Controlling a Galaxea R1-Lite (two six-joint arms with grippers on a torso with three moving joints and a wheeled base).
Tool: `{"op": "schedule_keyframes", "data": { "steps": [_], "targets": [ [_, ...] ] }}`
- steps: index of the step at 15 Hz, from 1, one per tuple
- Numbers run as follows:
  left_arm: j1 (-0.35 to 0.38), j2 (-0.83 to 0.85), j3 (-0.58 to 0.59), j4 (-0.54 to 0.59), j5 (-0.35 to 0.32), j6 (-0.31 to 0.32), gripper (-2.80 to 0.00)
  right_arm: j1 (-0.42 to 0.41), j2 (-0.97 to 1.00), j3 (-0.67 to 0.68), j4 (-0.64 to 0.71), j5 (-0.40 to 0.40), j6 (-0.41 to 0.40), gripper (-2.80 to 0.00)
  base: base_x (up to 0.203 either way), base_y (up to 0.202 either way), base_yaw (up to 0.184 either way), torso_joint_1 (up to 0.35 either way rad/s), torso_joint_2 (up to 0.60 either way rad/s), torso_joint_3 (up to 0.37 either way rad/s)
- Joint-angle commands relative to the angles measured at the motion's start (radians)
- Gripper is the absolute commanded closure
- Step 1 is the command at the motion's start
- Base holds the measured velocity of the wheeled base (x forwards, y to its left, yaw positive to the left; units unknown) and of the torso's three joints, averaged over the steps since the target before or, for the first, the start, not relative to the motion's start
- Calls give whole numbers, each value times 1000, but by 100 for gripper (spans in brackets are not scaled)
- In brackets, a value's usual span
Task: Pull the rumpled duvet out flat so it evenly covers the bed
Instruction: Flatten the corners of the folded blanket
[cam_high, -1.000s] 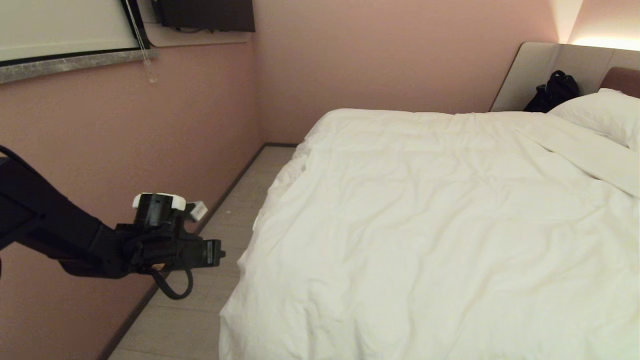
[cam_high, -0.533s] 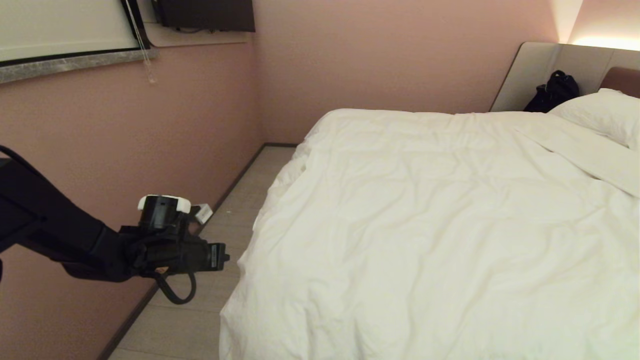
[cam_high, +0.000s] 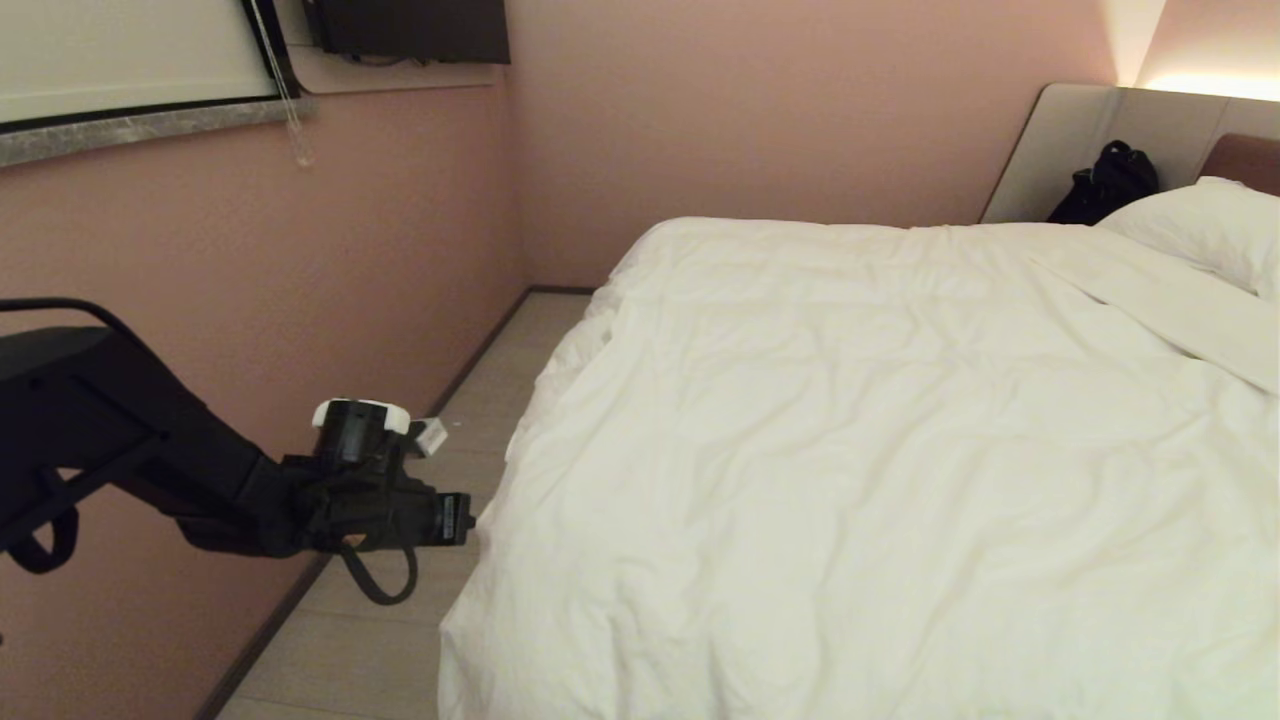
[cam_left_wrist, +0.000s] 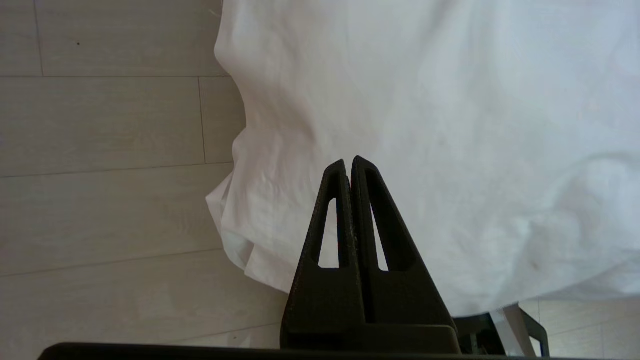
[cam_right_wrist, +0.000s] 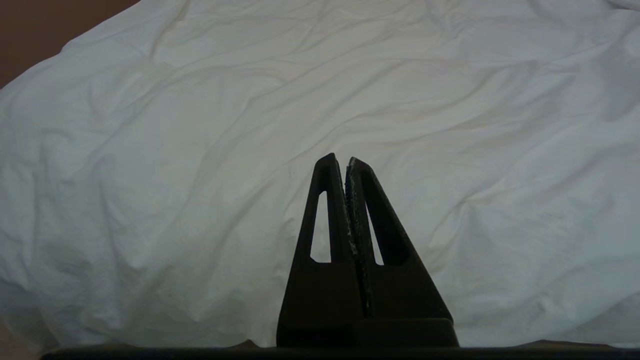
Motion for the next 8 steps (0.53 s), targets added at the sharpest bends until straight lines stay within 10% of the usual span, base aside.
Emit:
{"op": "schedule_keyframes", "data": {
  "steps": [1,8],
  "targets": [
    [0,44,-24,7,0,-2,0,0,0,0,0,1,0,0,0,0,0,0,0,0],
    [3,83,-93,76,3,-1,0,0,0,0,0,0,0,0,0,0,0,0,0,0]
  ]
}}
